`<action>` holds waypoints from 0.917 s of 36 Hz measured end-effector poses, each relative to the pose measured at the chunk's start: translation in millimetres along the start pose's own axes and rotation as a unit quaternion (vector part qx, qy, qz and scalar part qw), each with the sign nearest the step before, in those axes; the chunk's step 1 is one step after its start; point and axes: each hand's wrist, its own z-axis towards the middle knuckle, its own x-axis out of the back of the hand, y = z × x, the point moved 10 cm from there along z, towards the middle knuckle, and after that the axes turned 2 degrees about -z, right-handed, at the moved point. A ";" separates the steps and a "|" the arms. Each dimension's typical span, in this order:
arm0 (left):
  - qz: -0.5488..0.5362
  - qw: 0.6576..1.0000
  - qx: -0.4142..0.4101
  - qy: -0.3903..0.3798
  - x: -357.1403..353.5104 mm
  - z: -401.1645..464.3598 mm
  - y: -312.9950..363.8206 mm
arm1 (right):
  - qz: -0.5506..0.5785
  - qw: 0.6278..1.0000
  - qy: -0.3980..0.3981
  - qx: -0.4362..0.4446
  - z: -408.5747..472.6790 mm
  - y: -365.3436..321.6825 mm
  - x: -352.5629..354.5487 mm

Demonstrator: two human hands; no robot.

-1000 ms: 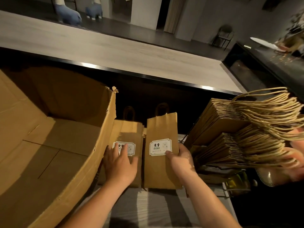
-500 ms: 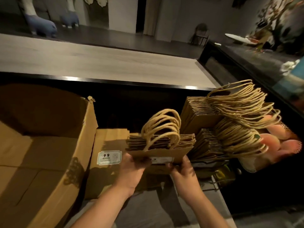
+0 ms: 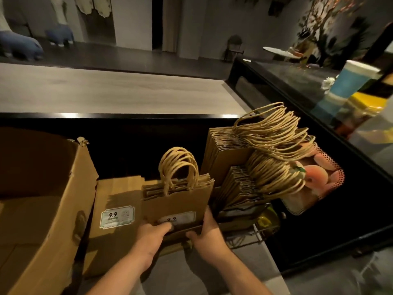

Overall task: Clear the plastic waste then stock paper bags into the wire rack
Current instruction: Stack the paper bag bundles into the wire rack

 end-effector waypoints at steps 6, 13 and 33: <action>-0.024 0.997 -0.074 -0.007 4.7 -34.4 30.3 | -0.015 0.999 0.037 0.037 -12.4 -16.5 21.2; 0.031 0.987 -0.153 -0.044 -10.1 -89.9 64.2 | 0.018 0.994 0.058 0.096 -53.1 -39.5 55.3; 0.053 0.959 -0.250 -0.123 -125.9 -104.1 74.2 | -0.100 0.989 0.101 0.032 -29.1 60.0 155.8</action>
